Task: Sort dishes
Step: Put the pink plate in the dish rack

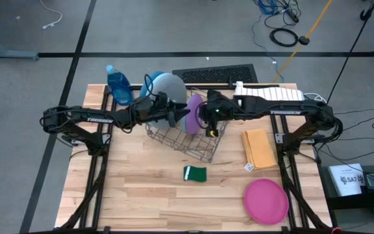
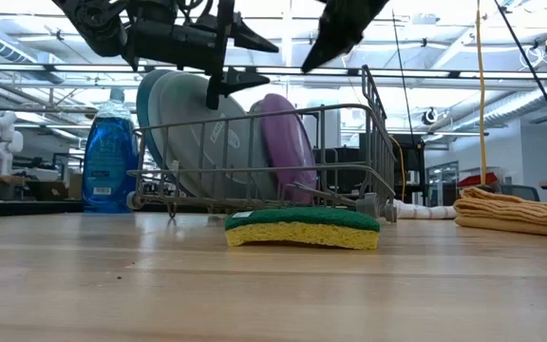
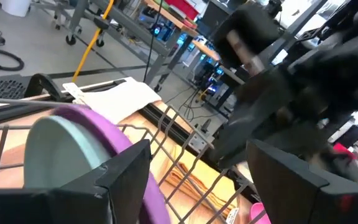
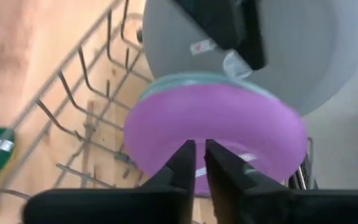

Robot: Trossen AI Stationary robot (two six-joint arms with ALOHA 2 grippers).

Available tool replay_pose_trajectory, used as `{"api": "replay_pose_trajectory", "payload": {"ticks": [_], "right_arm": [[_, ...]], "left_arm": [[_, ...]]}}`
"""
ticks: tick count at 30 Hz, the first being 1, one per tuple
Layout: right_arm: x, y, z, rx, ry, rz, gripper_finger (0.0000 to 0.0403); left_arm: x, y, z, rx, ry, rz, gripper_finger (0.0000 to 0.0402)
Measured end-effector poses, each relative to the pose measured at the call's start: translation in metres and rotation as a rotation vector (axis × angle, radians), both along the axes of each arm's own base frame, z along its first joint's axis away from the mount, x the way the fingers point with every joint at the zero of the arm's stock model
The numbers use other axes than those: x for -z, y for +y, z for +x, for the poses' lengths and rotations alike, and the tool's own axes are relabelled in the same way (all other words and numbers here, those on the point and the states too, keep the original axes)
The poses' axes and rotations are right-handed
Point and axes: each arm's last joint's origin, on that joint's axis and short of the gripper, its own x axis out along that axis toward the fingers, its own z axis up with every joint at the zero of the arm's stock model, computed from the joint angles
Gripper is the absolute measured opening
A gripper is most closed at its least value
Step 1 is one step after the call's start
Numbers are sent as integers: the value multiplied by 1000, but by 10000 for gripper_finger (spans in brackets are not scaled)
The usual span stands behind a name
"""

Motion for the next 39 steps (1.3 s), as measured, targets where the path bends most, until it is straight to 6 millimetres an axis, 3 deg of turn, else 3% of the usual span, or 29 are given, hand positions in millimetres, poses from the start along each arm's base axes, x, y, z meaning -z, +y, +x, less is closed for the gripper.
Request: {"api": "replay_pose_trajectory", "payload": {"ticks": [5, 12, 21, 28, 34, 39], "right_arm": [[21, 2, 17, -17, 50, -5, 92], [24, 9, 21, -55, 55, -24, 162], [-2, 26, 1, -112, 7, -45, 155], [6, 35, -8, -112, 123, -2, 138], [5, 60, -29, -98, 226, 80, 130], [3, 92, -54, -71, 322, 186, 130]], "left_arm": [[0, 0, 0, 0, 0, -6, 264], [-10, -1, -3, 9, -67, 17, 264], [-50, -9, -29, 19, -196, 139, 264], [-80, -24, -55, 136, -308, 212, 264], [-88, -42, -69, 188, -272, 311, 264], [-84, -62, -70, 219, -201, 373, 264]]}}
